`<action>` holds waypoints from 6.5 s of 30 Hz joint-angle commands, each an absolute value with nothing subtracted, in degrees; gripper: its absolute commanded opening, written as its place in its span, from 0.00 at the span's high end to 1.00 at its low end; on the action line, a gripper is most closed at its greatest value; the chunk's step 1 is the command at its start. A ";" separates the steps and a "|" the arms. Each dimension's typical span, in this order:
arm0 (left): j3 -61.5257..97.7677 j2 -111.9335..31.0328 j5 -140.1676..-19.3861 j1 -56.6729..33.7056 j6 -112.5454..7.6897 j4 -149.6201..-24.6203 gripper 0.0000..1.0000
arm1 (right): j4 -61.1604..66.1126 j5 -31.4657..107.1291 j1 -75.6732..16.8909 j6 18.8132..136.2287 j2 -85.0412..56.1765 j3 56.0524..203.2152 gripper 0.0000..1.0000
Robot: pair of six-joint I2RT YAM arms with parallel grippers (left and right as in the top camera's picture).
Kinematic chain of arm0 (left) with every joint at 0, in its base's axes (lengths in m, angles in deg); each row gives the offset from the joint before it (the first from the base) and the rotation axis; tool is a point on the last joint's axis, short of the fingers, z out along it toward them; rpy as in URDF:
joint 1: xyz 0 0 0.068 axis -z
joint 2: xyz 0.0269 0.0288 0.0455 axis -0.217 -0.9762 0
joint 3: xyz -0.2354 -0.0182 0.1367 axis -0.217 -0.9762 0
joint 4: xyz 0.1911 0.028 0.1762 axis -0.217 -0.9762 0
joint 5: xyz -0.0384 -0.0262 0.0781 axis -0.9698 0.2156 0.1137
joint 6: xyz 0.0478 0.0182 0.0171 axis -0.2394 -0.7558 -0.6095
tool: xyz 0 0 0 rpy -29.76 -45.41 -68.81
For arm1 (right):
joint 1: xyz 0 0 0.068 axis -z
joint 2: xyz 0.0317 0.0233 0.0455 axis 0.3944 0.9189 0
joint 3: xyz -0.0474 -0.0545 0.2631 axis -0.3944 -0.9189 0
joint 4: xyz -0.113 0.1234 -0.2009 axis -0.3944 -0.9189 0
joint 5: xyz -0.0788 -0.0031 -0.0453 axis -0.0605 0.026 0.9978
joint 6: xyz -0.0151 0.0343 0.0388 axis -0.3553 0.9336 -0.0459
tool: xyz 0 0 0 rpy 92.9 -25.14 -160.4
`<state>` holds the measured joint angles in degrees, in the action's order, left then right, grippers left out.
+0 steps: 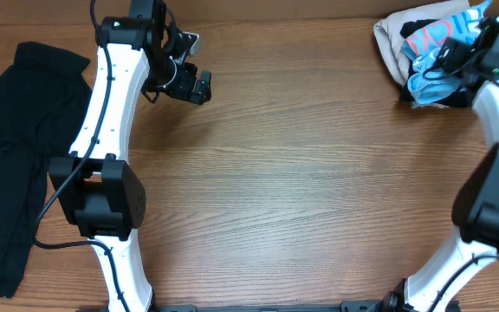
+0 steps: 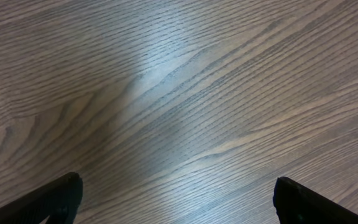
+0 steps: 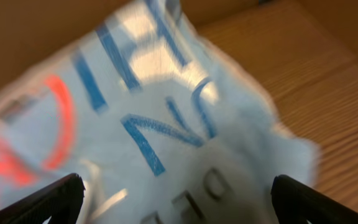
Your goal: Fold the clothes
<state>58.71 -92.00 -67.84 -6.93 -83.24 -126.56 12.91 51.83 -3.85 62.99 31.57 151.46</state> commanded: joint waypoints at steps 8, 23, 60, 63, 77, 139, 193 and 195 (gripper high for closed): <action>58.60 -90.40 -68.28 -6.84 -83.30 -126.36 0.00 | -10.17 39.68 -3.33 63.90 -1.44 168.88 0.00; 58.60 -90.40 -68.28 -6.84 -83.30 -126.36 0.00 | -16.16 39.55 -3.33 63.90 -24.13 168.88 0.00; 58.60 -90.40 -68.28 -6.84 -83.30 -126.36 0.00 | 42.44 44.73 -27.35 63.86 -69.46 75.26 0.00; 58.60 -90.40 -68.28 -6.84 -83.30 -126.36 0.00 | 45.48 44.71 -28.03 63.86 -73.41 68.86 0.00; 58.60 -90.40 -68.28 -6.84 -83.30 -126.36 0.00 | 40.65 42.13 -29.14 63.90 -85.11 56.21 0.00; 18.78 -20.75 -70.40 -13.18 -93.81 -91.50 0.00 | 30.77 43.02 -29.12 63.88 -85.04 56.21 0.00; -61.46 30.92 -63.76 -13.64 -79.63 -56.09 0.00 | 30.77 43.04 -29.12 63.88 -85.04 56.21 0.00; -61.46 30.92 -63.76 -13.64 -79.63 -56.12 0.00 | 30.77 43.02 -29.12 63.88 -85.04 56.21 0.00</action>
<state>-61.29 30.33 -64.70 -14.01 -80.96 -56.14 30.51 42.89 -28.64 63.64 -84.47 56.82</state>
